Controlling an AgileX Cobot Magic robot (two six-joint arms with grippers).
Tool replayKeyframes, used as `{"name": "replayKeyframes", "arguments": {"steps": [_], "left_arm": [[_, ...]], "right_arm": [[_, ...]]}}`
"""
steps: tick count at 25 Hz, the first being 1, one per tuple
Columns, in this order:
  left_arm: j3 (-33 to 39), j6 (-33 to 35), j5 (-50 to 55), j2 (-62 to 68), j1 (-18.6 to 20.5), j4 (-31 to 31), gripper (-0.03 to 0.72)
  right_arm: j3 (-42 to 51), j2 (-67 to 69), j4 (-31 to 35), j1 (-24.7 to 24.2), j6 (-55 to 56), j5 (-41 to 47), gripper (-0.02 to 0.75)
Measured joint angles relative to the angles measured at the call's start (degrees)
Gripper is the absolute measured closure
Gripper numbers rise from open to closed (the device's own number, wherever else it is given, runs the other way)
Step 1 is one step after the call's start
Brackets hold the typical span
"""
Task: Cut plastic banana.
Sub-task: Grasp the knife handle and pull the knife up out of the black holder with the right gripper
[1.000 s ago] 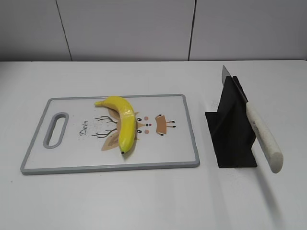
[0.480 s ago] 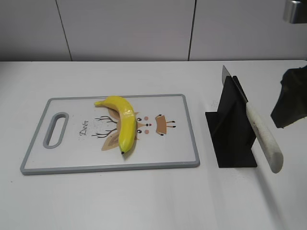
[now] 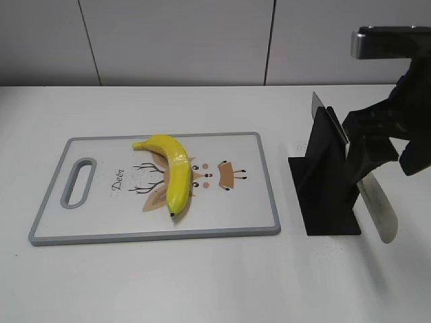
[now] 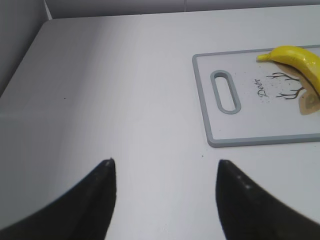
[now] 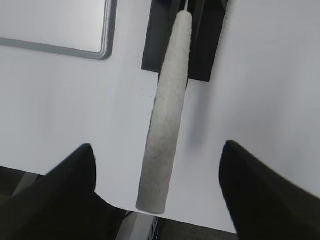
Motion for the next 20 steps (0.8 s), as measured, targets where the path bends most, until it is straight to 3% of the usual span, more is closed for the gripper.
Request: {"name": "replayKeyframes", "arguments": {"steps": [10, 20], "left_arm": [[0.0, 0.0, 0.0, 0.0, 0.0, 0.0, 0.100], [0.0, 0.0, 0.0, 0.0, 0.0, 0.0, 0.101]], "right_arm": [[-0.1, 10.2, -0.7, 0.0, 4.4, -0.7, 0.160], [-0.1, 12.6, 0.2, 0.0, 5.5, -1.2, 0.328]]}}
